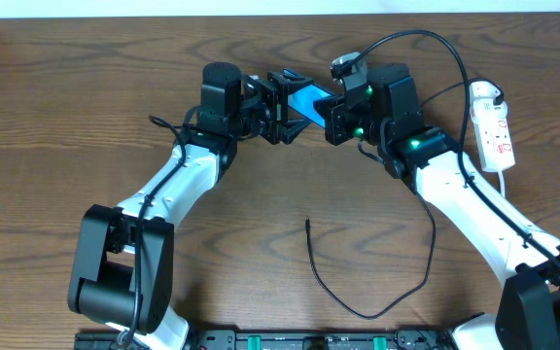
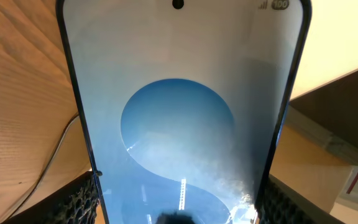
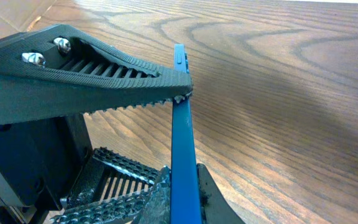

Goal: Plug charger to phone and switch on socket

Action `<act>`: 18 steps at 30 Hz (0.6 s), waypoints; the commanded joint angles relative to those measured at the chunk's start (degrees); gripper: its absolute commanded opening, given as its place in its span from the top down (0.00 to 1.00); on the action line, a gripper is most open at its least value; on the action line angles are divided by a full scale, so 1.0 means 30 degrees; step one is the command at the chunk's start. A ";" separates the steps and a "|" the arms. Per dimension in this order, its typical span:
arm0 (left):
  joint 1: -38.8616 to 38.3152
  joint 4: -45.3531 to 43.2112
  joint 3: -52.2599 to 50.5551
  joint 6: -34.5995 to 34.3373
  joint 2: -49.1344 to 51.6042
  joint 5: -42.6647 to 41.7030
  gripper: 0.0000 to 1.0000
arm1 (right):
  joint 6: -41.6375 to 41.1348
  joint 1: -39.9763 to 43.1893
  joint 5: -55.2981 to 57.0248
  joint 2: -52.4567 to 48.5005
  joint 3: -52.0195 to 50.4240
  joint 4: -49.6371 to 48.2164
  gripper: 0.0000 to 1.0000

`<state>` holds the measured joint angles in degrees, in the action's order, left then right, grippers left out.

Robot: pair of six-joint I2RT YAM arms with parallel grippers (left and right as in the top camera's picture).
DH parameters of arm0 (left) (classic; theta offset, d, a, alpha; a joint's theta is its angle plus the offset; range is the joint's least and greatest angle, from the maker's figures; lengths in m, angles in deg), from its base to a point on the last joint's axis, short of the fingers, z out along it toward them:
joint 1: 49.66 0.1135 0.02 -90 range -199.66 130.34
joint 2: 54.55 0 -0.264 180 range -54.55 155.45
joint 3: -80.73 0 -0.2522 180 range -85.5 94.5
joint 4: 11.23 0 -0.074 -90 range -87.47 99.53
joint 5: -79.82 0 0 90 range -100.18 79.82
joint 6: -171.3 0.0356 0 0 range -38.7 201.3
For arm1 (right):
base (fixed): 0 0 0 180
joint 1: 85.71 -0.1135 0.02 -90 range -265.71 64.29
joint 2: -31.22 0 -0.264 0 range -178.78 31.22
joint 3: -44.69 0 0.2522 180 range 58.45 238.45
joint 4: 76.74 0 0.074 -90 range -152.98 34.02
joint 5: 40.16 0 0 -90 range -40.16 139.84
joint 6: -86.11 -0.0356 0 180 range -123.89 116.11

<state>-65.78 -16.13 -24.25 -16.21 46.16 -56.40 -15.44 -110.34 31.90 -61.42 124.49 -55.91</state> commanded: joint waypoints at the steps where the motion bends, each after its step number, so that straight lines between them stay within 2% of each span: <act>1: 0.0007 -0.0255 0.0554 -0.0036 -0.0495 -0.0342 0.38 | 0.0219 -0.0219 -0.0488 -0.0109 0.0342 0.0000 0.99; 2: 0.0007 -0.0255 0.0554 -0.0036 -0.0495 -0.0342 0.30 | 0.0219 -0.0211 -0.0488 -0.0109 0.0342 0.0000 0.99; 3: 0.0029 -0.0255 0.0554 -0.0029 -0.0495 -0.0328 0.13 | 0.0219 -0.0146 -0.0452 -0.0109 0.0342 0.0000 0.99; 4: 0.0029 -0.0255 0.0554 -0.0022 -0.0495 -0.0277 0.09 | 0.0211 -0.0095 -0.0328 -0.0109 0.0342 0.0000 0.99; 12: 0.0714 -0.0386 0.0554 -0.0007 -0.0576 -0.0743 0.09 | -0.1173 0.1464 -0.0051 -0.0109 0.0342 0.0007 0.99; 16: 0.1239 -0.0466 0.0554 0.0481 -0.0991 -0.0940 0.09 | -0.3300 0.2790 0.0000 -0.0109 0.0342 -0.0007 0.99; 18: 0.1515 -0.0459 0.0554 0.1042 -0.1421 -0.0940 0.09 | -0.5355 0.3497 0.0007 -0.0109 0.0342 0.0000 0.99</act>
<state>-62.39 -17.20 -24.18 -15.93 45.11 -58.08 -22.15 -102.47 31.84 -61.77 124.49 -55.30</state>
